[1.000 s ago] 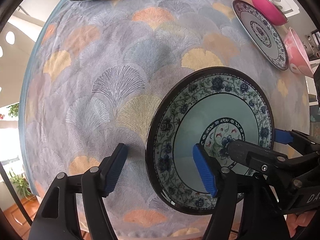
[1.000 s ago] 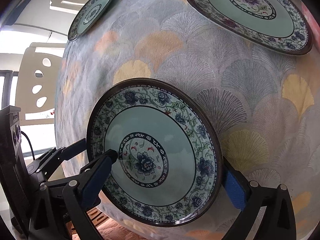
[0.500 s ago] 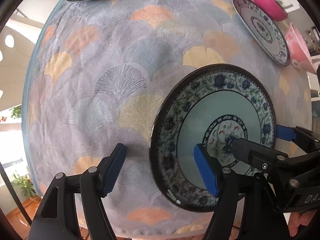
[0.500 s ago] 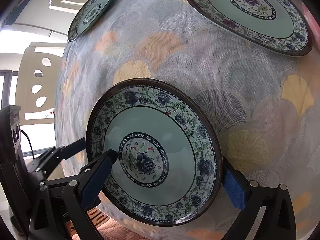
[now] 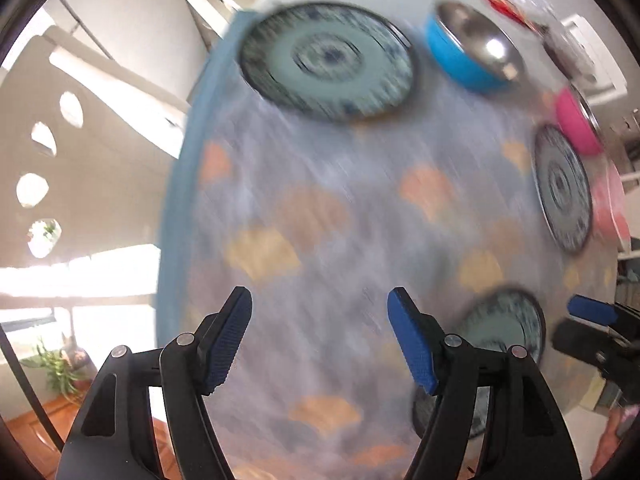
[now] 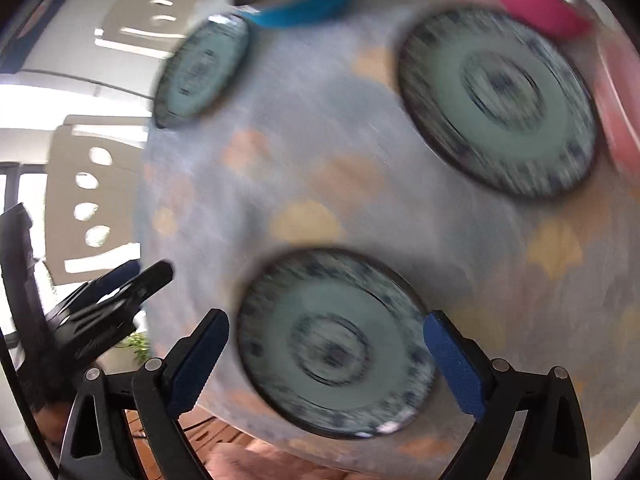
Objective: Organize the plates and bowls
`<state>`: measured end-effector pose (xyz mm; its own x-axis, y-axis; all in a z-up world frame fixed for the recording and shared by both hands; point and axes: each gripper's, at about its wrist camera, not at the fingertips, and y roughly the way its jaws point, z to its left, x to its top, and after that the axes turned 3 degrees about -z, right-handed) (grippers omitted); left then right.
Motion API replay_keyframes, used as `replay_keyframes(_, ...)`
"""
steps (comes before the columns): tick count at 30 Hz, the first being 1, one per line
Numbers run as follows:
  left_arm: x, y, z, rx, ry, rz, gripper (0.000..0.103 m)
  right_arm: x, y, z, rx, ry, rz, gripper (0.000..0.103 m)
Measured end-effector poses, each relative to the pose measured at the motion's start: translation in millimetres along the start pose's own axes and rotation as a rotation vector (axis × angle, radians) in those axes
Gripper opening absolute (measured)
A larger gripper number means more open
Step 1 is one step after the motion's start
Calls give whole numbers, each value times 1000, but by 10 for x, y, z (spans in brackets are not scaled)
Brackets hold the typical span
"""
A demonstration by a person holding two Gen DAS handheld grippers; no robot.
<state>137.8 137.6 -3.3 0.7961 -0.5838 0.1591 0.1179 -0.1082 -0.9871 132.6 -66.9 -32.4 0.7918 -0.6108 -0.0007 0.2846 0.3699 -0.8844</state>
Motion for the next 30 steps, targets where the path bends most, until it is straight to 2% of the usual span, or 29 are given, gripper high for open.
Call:
replay_keyframes(6,775,-74,322,50,7,-49,69,624,-45,549,92,-36,-25,98)
replay_keyframes(9,1147,-89,481,72,15,-79,69,945,19,747,91,-28,-52,98)
replay_keyframes(14,1751,4,630,56,5,-108,69,1262,214,834,69,20,-72,98)
replay_keyframes(20,2124,290,593,38,26,-101,69,1453,537,732,56,110,-49,96)
replay_keyframes(24,2239,473,528,26,51,-79,69,1562,777,719,34,125,11,96)
replay_keyframes(30,2330,687,471,9,82,-57,69,1698,863,783,-31,88,-19,96)
